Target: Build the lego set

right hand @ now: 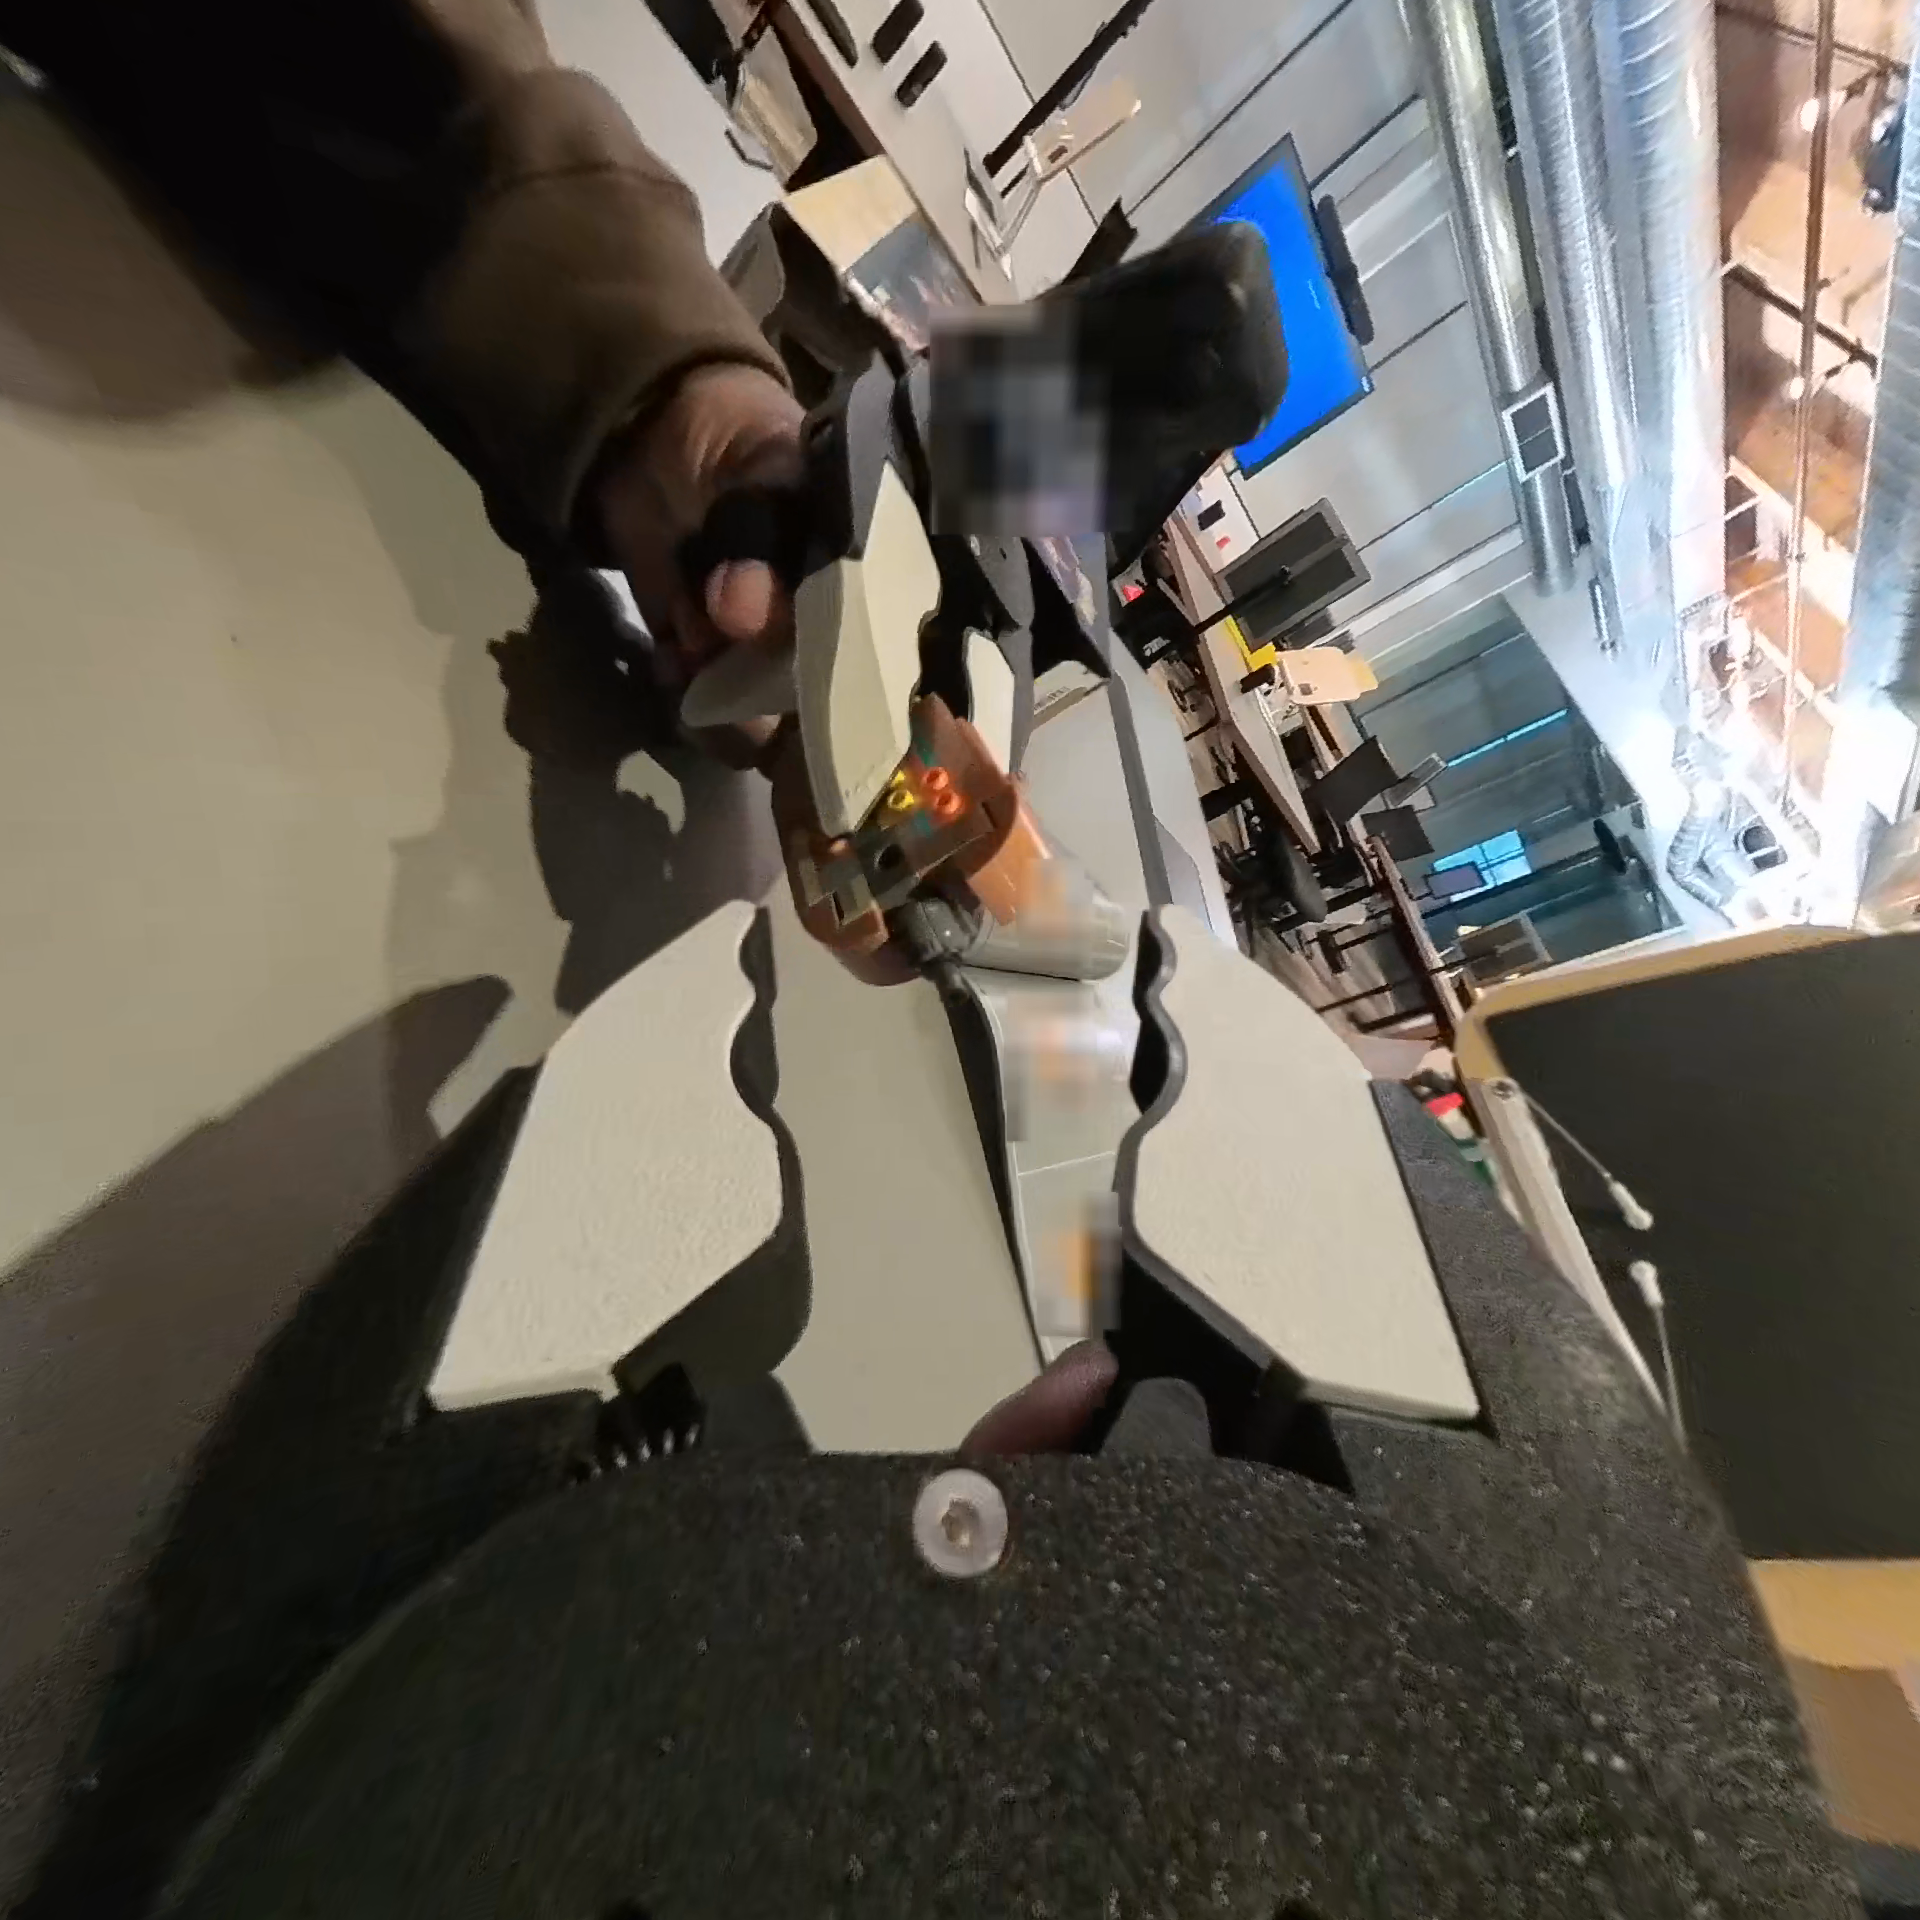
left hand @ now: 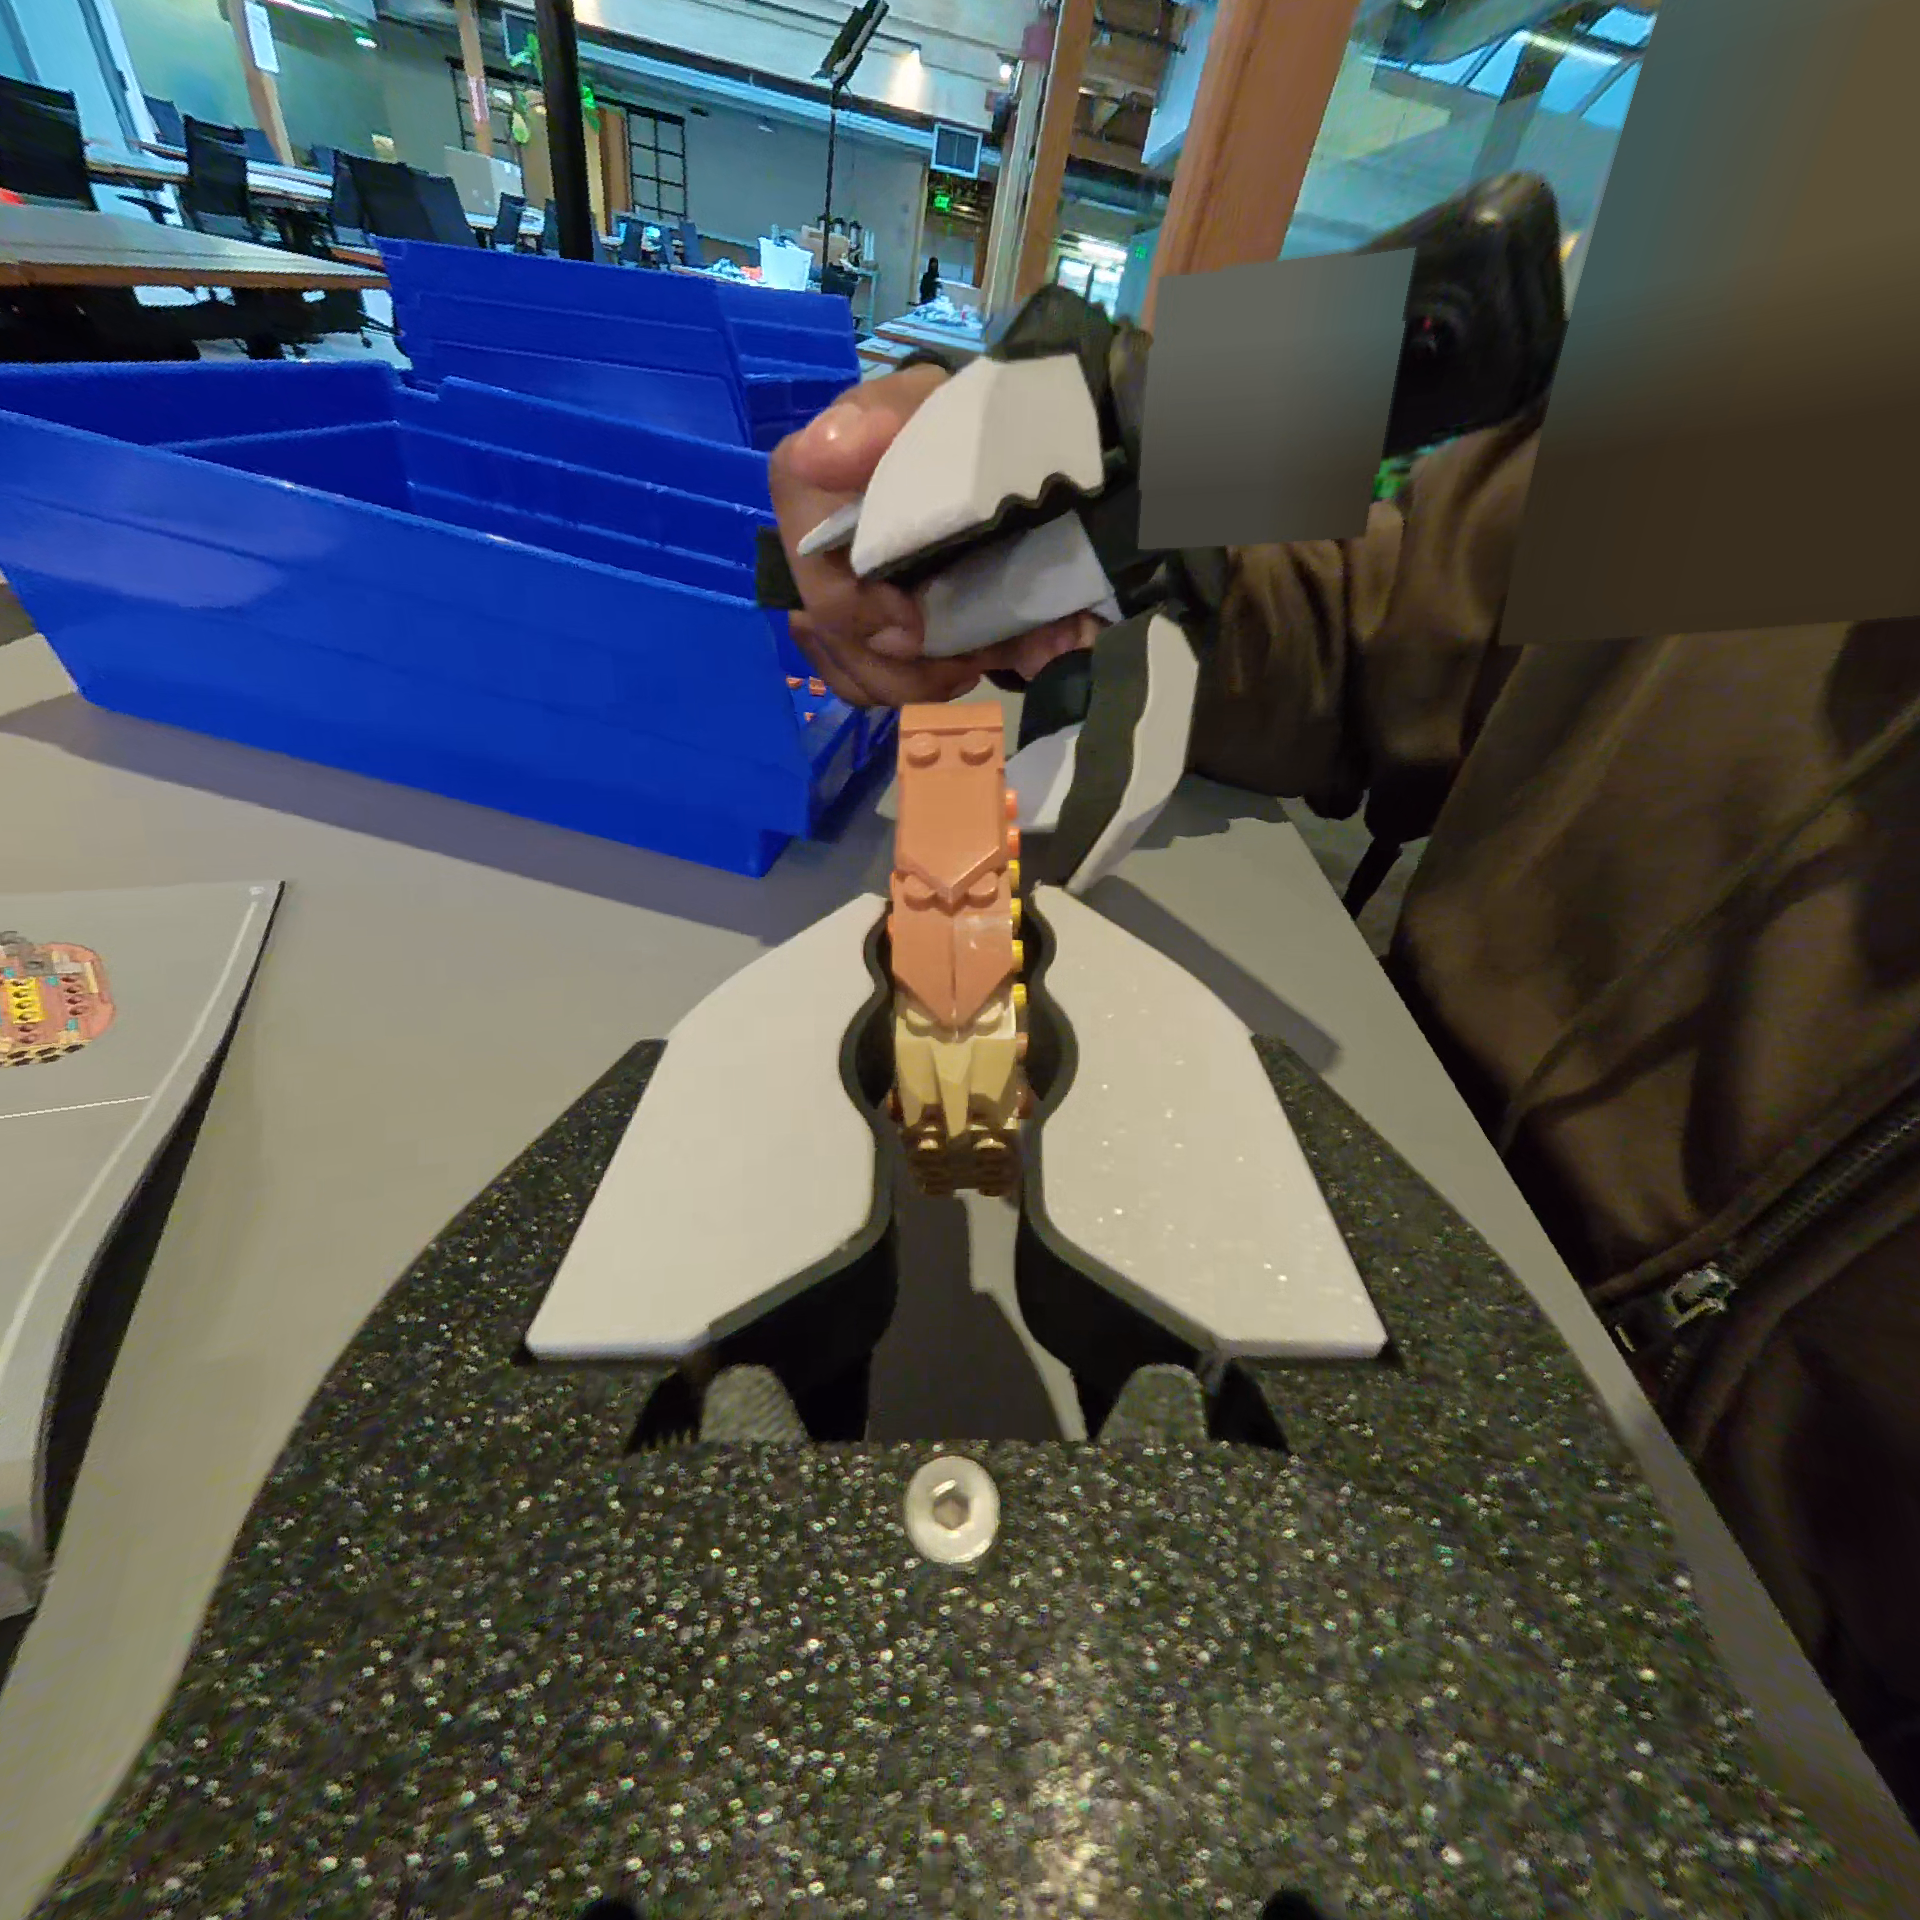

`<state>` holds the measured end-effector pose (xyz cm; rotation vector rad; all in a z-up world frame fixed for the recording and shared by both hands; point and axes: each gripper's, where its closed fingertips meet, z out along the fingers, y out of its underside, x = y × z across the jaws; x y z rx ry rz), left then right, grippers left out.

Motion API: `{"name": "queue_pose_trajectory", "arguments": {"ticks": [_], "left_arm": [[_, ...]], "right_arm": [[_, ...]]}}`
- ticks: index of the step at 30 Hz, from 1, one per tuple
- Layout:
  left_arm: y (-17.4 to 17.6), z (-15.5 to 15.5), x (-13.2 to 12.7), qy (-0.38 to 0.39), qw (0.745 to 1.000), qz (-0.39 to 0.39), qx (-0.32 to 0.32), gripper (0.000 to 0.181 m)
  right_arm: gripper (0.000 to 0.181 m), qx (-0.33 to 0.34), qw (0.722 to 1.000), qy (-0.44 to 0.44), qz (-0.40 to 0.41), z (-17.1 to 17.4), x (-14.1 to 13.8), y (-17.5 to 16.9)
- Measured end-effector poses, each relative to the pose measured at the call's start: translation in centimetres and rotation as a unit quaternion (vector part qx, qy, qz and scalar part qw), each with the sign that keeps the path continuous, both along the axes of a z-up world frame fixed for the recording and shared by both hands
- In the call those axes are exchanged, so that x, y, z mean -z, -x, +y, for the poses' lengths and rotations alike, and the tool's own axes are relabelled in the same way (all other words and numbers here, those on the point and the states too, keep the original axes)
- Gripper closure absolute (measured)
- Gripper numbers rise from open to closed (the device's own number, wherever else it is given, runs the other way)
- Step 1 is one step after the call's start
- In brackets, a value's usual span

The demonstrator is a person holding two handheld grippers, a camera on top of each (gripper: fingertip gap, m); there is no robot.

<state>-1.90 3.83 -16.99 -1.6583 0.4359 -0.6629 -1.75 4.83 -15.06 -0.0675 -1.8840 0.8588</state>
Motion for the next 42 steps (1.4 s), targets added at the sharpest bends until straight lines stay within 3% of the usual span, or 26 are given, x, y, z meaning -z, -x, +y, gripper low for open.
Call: {"name": "queue_pose_trajectory", "arguments": {"ticks": [13,22,28,42], "left_arm": [[-0.9,-0.7,-0.1,0.008,0.999,-0.025,0.04,0.16],[-1.5,-1.1,0.0,0.014,0.997,-0.03,0.063,0.16],[-1.4,-1.0,-0.2,0.009,0.997,-0.034,0.062,0.159],[-1.3,-0.8,-0.1,0.014,0.998,-0.04,0.051,0.16]], "right_arm": [[0.119,-0.03,0.992,-0.105,0.064,-1.3,0.5,0.1],[0.117,-0.072,0.99,-0.11,0.046,-2.4,1.0,-0.3],[0.128,-0.061,0.99,-0.111,0.057,-2.5,1.0,0.0],[0.13,-0.045,0.99,-0.128,0.044,-2.1,1.2,0.1]]}}
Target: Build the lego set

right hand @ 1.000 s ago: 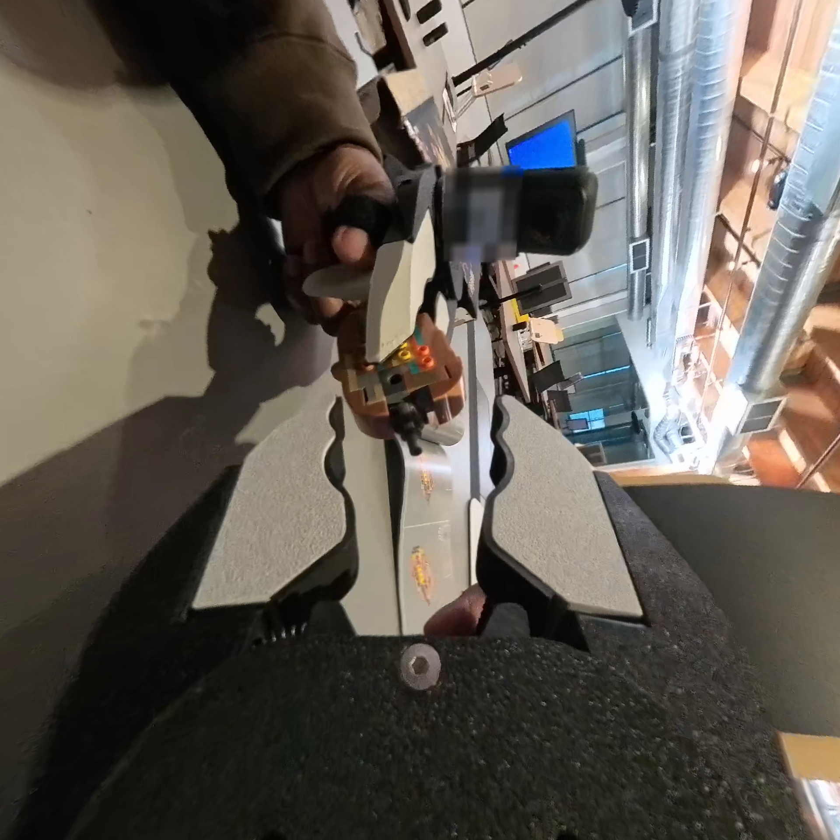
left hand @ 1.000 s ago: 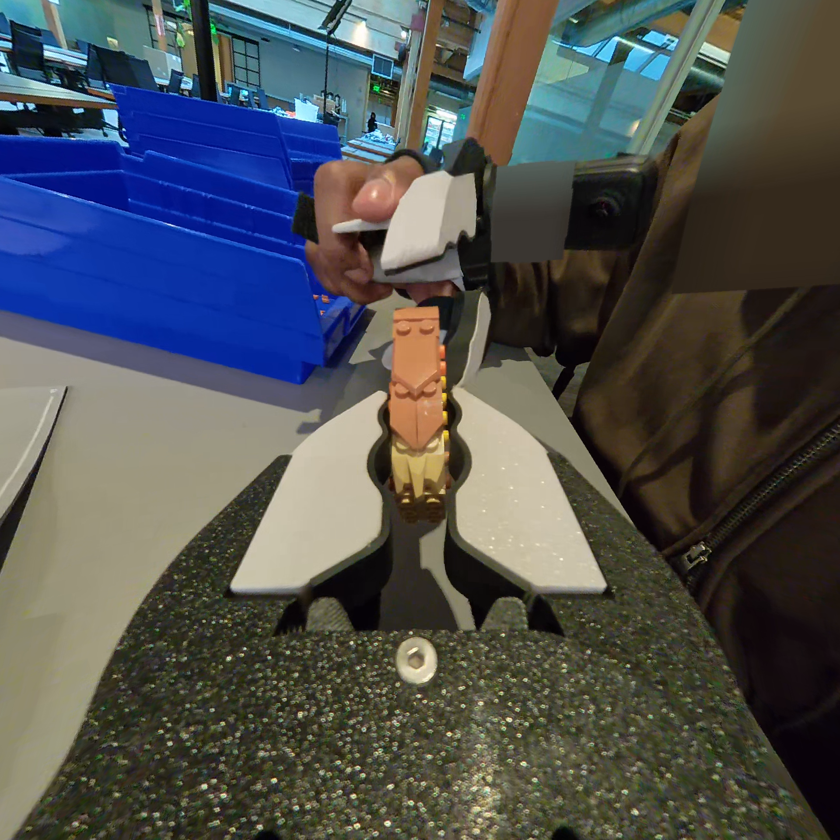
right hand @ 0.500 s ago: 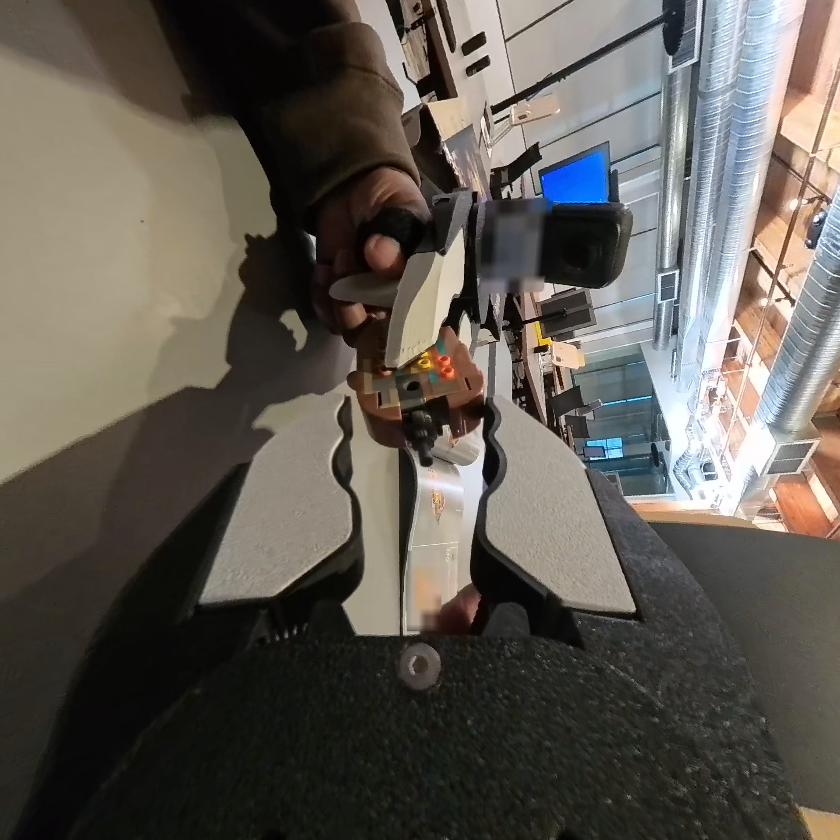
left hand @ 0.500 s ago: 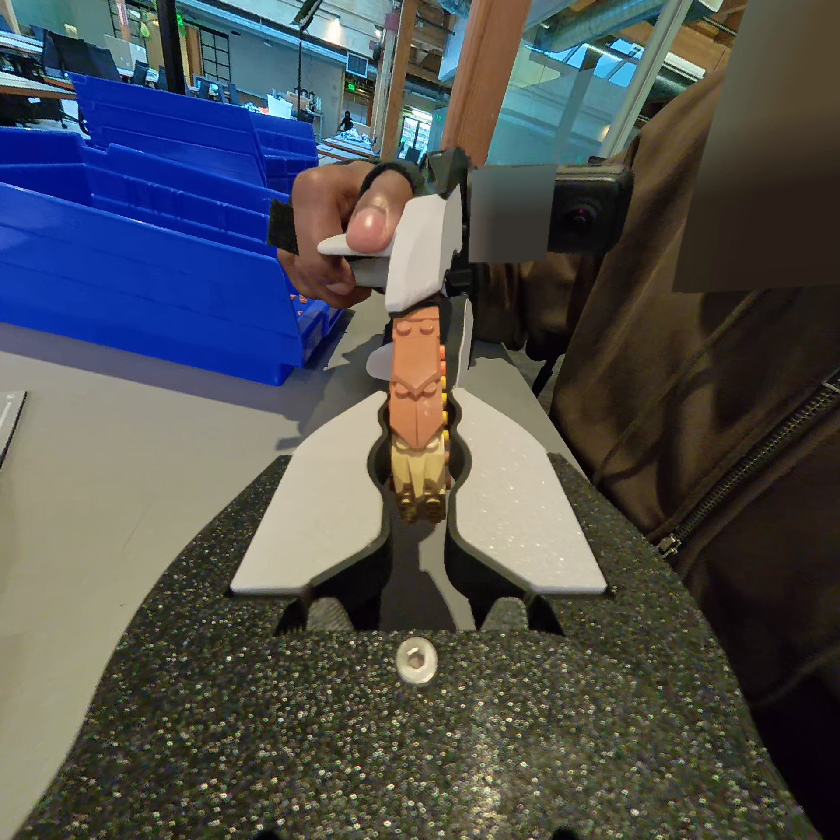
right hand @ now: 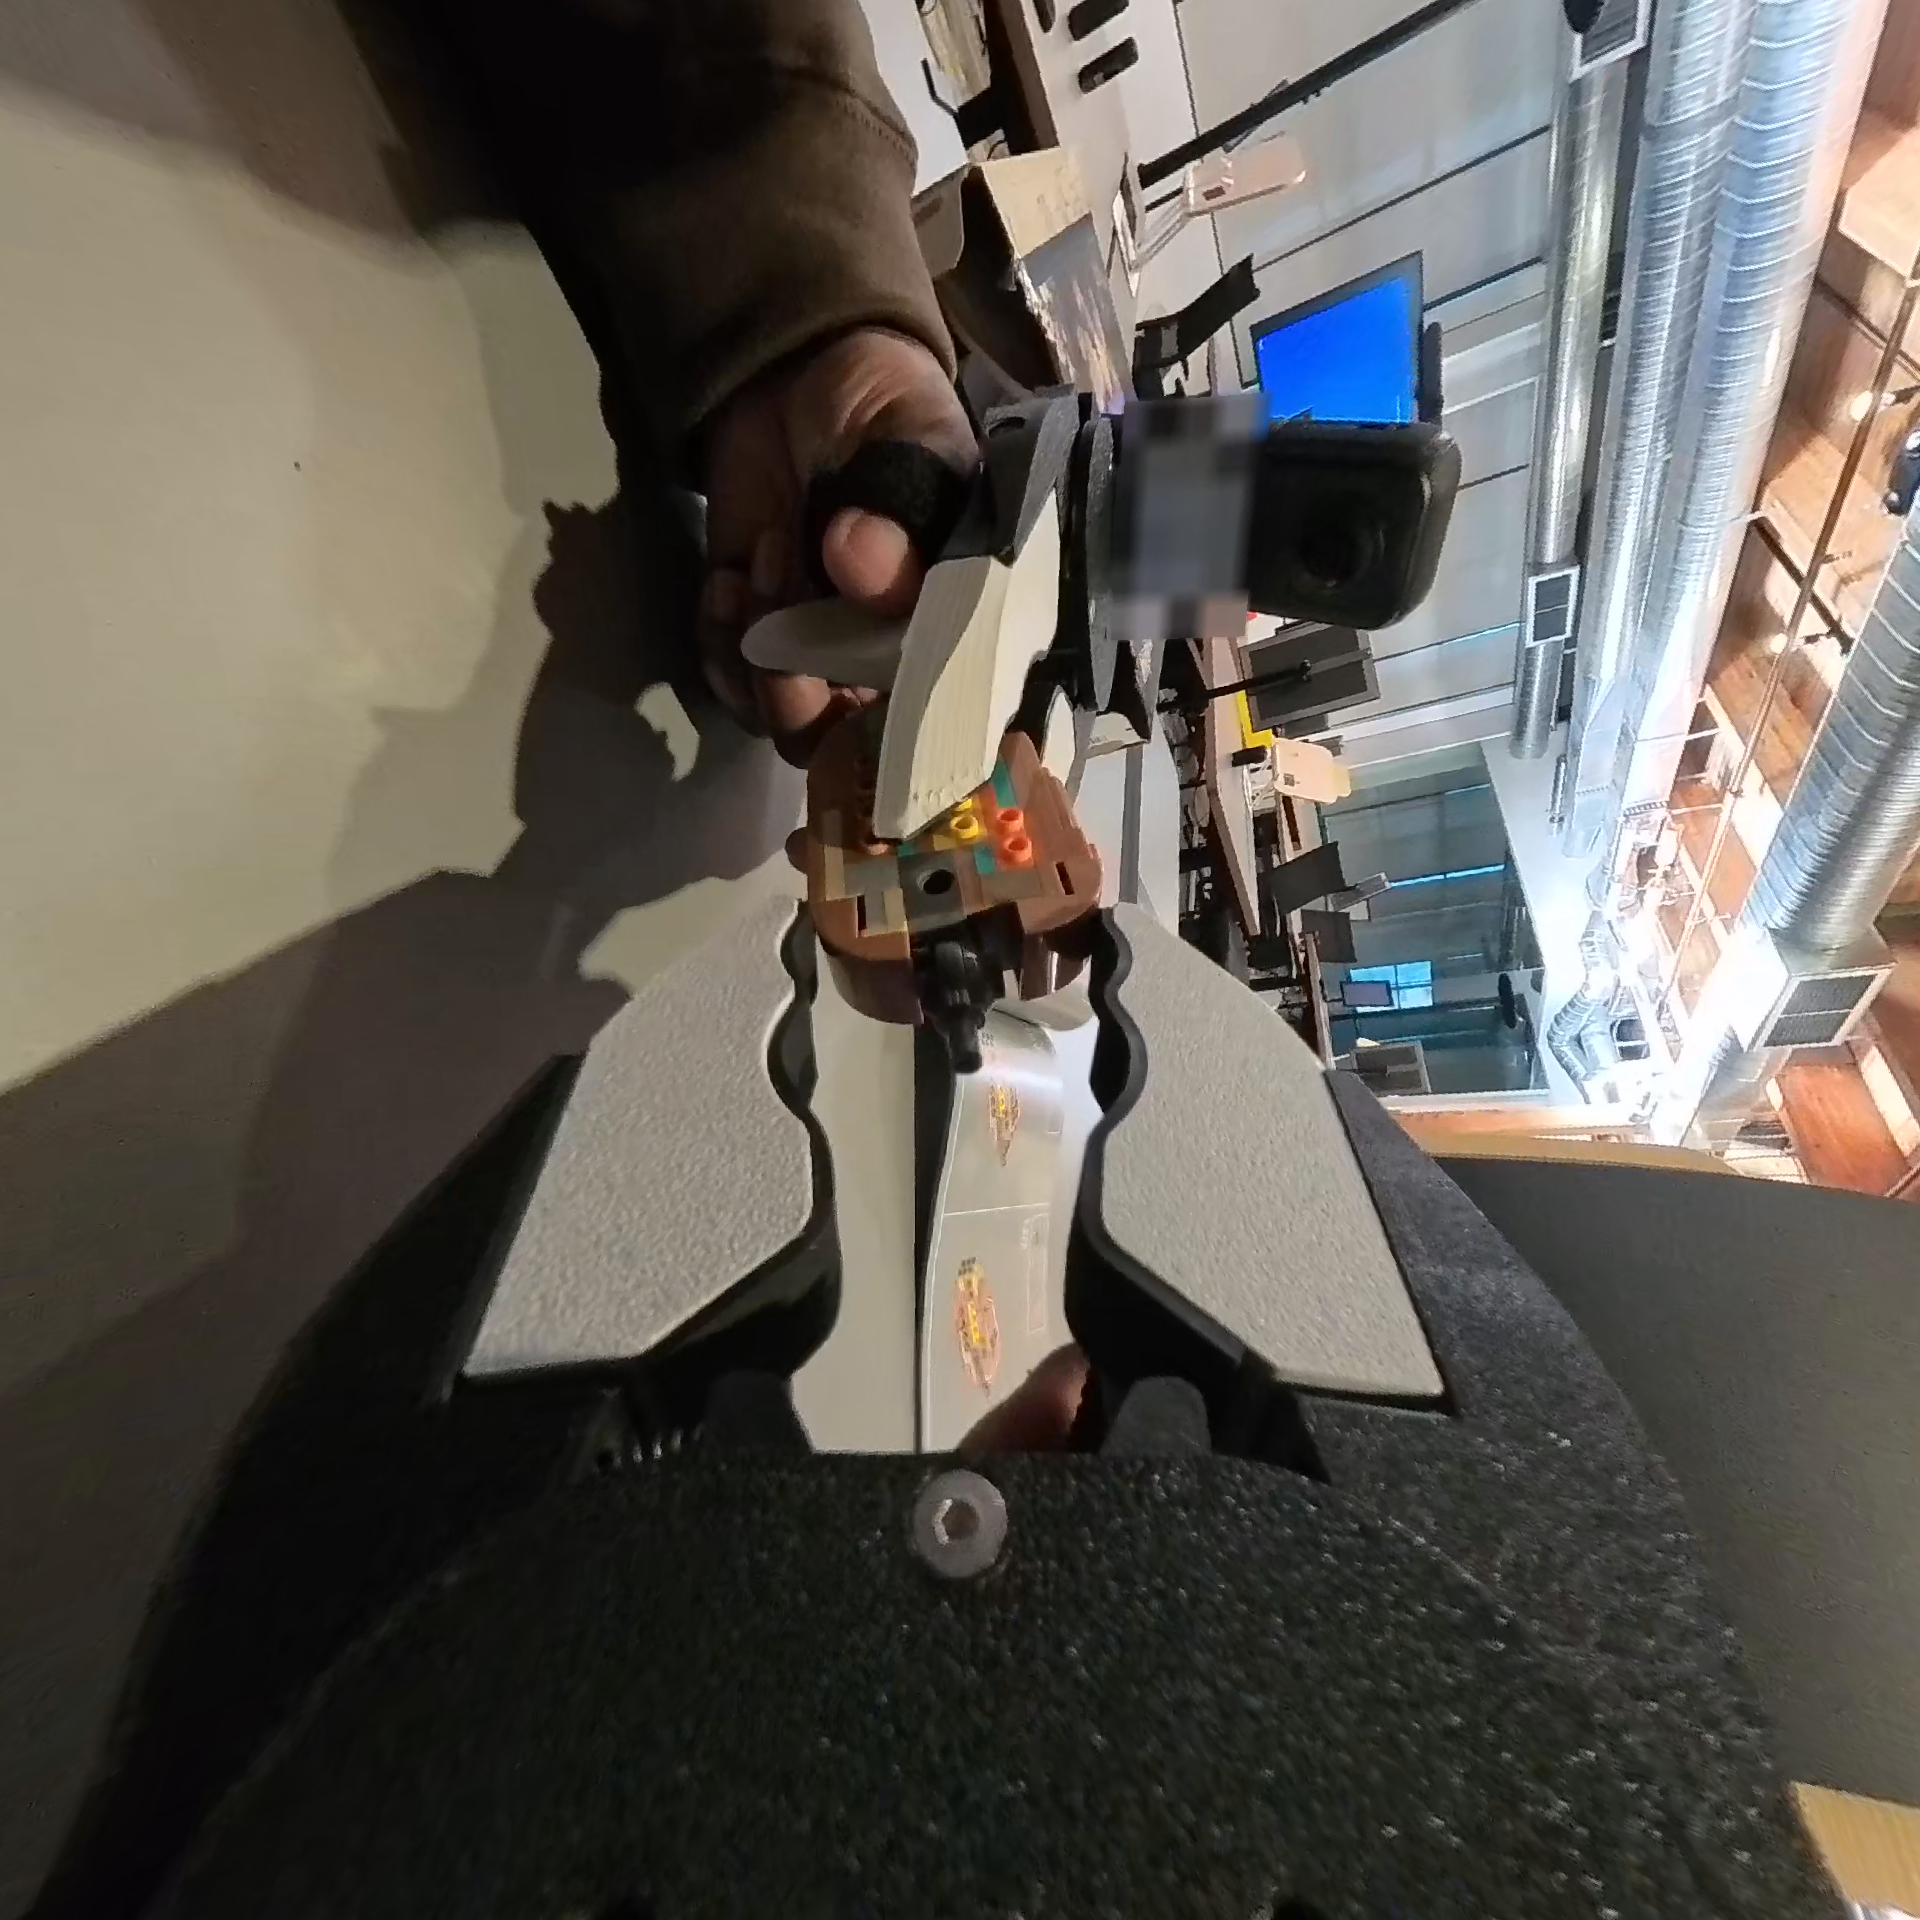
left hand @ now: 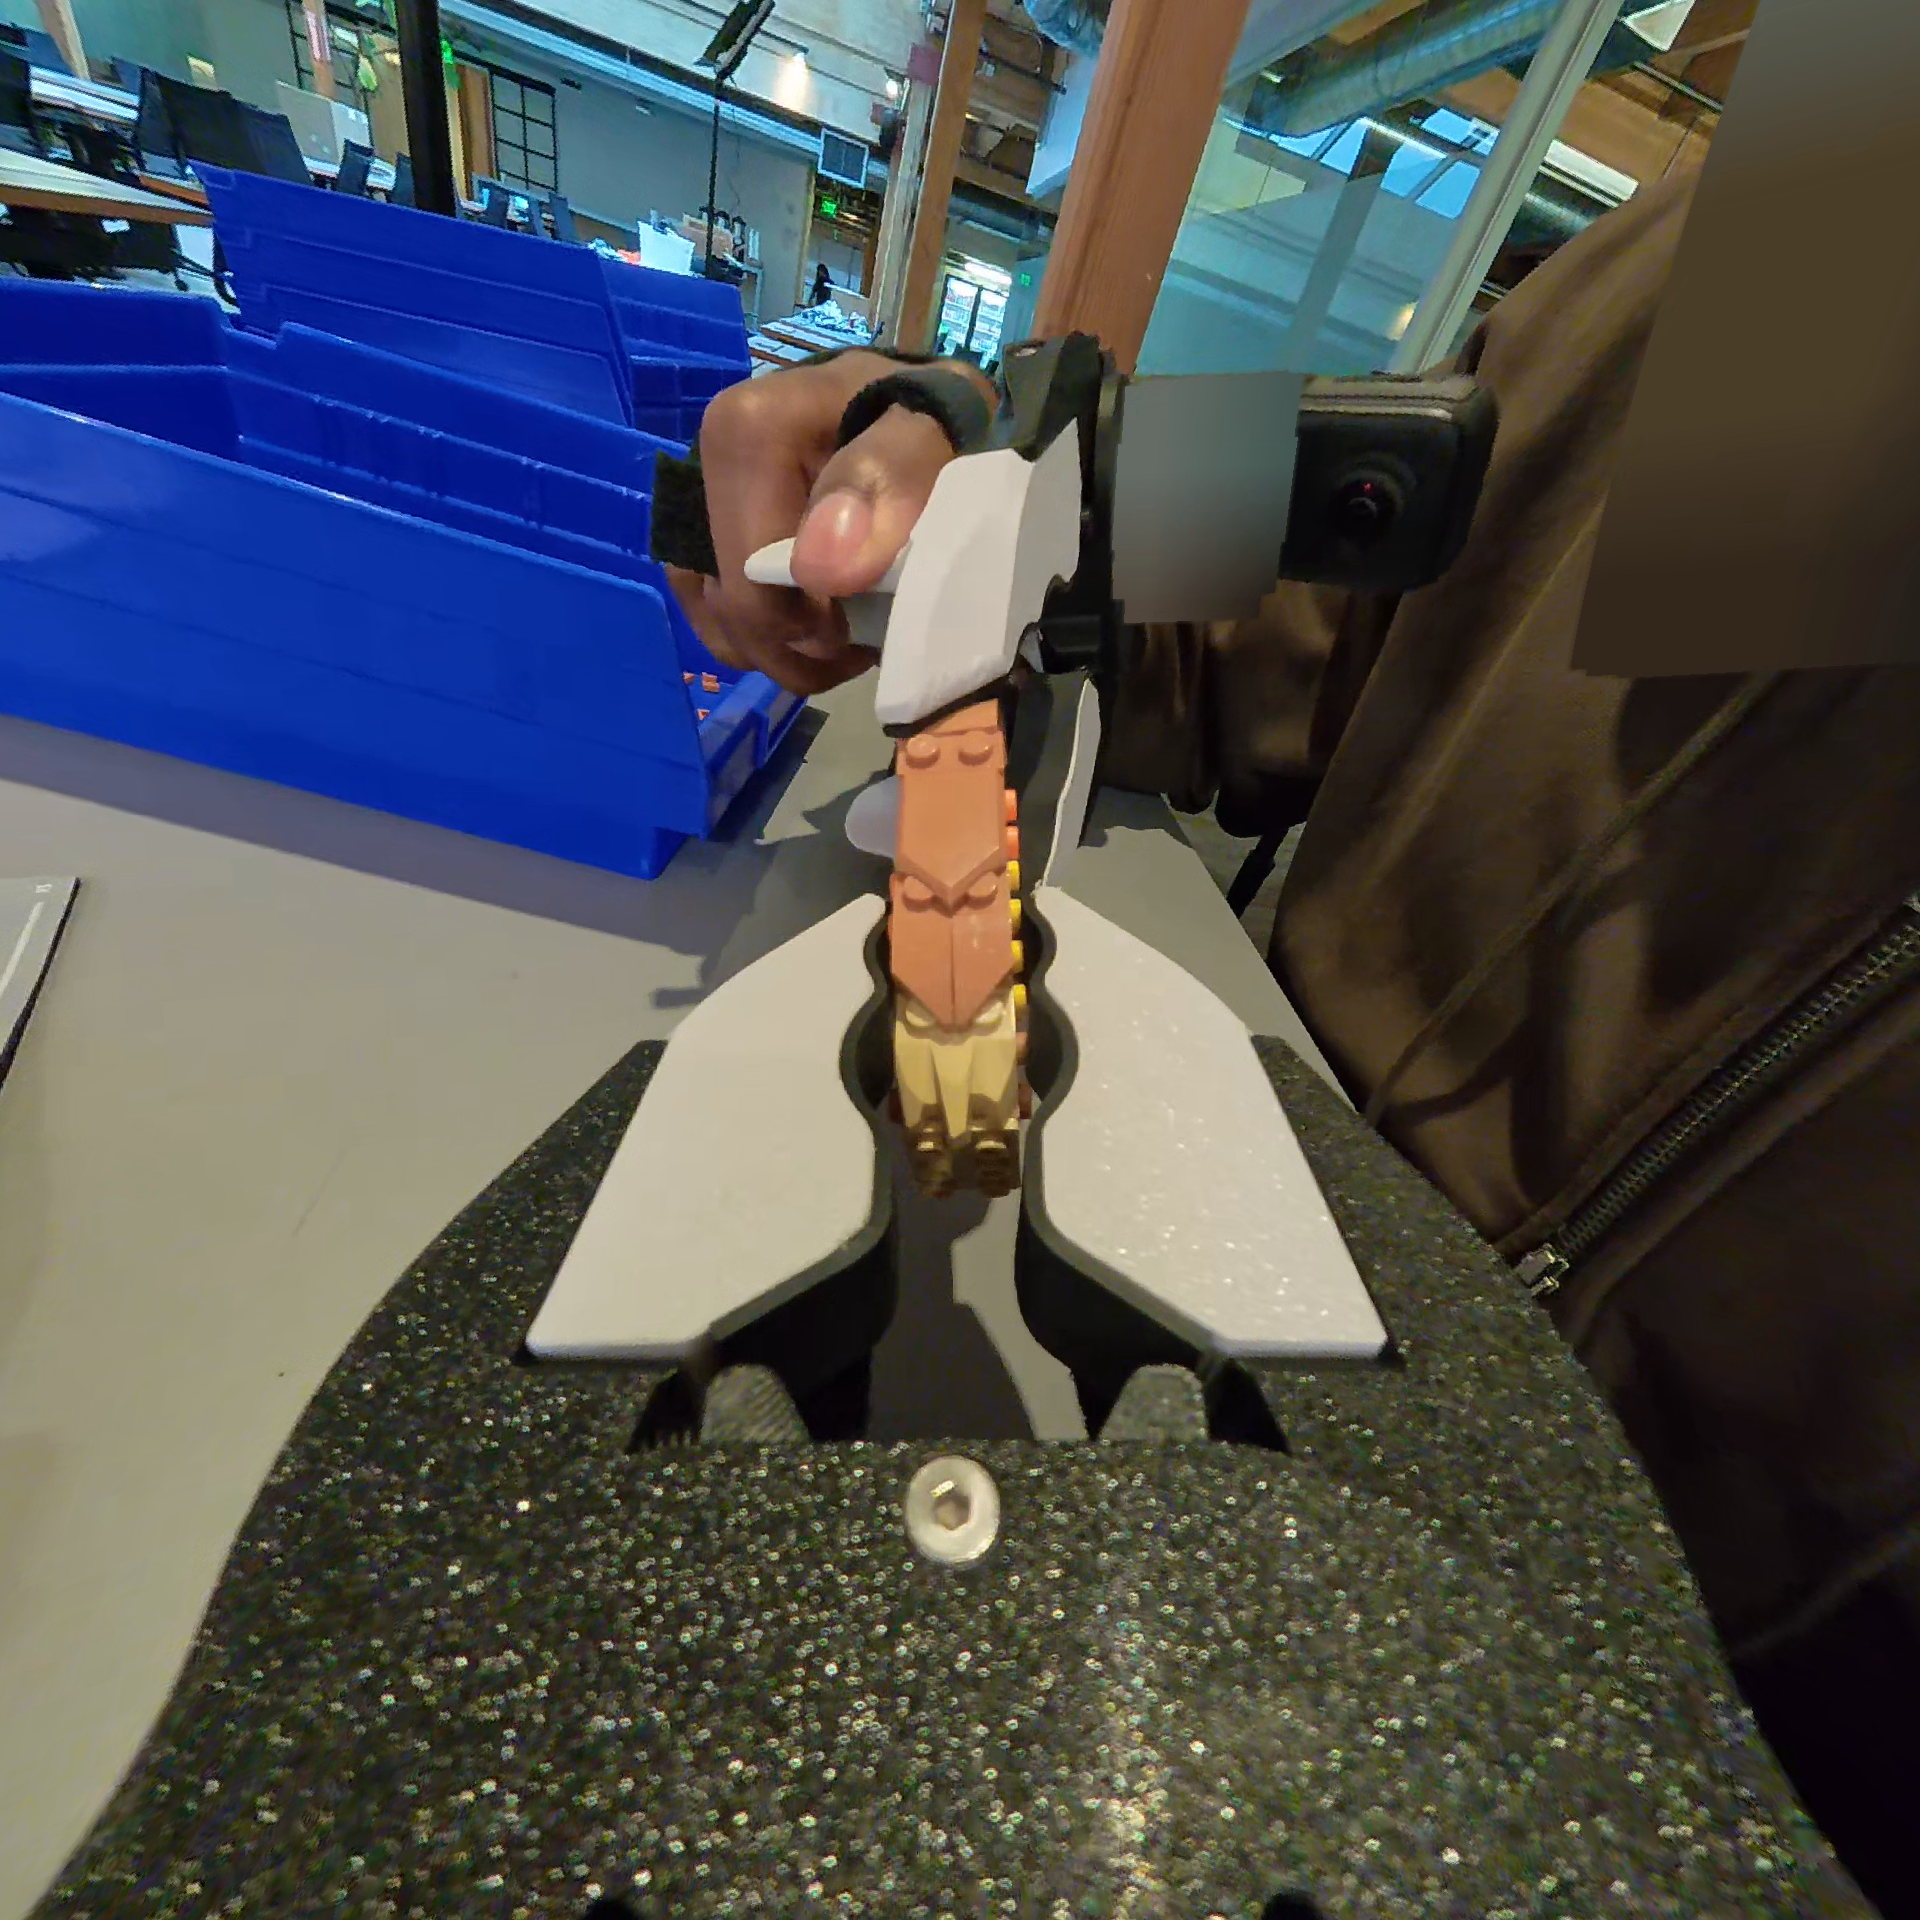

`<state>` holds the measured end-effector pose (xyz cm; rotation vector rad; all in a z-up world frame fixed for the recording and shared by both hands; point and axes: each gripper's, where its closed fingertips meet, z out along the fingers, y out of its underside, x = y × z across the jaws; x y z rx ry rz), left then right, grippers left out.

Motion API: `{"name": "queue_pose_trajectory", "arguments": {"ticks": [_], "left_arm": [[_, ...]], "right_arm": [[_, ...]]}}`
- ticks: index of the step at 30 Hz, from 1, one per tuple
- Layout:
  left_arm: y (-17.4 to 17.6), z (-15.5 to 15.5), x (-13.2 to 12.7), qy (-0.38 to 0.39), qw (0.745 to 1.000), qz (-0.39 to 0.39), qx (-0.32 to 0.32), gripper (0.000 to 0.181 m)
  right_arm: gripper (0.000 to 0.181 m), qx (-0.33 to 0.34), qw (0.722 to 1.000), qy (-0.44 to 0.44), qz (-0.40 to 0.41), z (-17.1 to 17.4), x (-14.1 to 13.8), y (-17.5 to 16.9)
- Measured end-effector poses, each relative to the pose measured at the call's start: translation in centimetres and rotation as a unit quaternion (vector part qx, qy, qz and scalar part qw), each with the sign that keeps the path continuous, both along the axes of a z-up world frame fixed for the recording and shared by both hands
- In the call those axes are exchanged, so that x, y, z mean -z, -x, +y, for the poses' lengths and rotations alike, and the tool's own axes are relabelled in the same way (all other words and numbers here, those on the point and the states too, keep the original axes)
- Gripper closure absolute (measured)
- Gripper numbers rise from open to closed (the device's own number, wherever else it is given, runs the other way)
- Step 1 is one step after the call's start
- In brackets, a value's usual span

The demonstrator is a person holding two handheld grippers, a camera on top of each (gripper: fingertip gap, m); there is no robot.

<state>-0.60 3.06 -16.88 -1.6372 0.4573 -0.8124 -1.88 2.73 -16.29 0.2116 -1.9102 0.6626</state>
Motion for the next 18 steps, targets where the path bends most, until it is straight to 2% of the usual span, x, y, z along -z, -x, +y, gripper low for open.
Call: {"name": "queue_pose_trajectory", "arguments": {"ticks": [18], "left_arm": [[0.28,0.04,-0.02,0.01,1.0,-0.016,0.001,0.159]], "right_arm": [[0.13,0.014,1.0,-0.007,0.012,0.1,0.01,0.26]]}}
